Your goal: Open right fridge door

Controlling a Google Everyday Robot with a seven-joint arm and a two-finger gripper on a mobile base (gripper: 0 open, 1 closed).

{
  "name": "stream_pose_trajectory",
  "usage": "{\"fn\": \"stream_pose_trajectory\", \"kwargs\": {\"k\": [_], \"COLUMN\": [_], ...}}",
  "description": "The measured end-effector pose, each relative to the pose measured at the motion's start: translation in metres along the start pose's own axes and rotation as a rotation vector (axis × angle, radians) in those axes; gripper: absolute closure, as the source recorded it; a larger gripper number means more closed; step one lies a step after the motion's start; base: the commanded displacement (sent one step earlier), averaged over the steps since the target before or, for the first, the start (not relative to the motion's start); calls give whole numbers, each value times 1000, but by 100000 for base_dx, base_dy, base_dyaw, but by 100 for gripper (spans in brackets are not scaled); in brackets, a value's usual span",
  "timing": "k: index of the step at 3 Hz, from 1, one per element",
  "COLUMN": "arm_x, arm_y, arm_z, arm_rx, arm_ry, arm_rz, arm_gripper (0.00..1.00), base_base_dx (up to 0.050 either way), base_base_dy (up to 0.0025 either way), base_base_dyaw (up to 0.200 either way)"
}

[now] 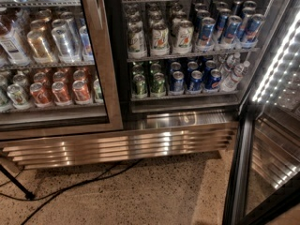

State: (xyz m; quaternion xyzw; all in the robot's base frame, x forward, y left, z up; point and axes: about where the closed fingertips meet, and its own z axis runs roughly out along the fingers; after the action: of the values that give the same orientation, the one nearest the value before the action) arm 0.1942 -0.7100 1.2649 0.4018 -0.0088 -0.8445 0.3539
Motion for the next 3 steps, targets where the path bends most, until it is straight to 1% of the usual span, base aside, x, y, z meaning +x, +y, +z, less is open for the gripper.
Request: {"fn": "stream_pose_trajectory", "kwargs": {"k": [1, 2, 3], "arm_x": [32, 36, 14], "arm_y": [-60, -91, -135], "arm_z": [41, 63, 97], "arm_rx": [184, 258, 355], "arm_ry": [-229, -379, -578], "arm_rz": [-62, -96, -138], "arm_gripper": [100, 100, 100], "base_base_dx": [0, 0, 0], "base_base_dy": [0, 0, 0], "base_base_dyaw": [0, 0, 0]}}
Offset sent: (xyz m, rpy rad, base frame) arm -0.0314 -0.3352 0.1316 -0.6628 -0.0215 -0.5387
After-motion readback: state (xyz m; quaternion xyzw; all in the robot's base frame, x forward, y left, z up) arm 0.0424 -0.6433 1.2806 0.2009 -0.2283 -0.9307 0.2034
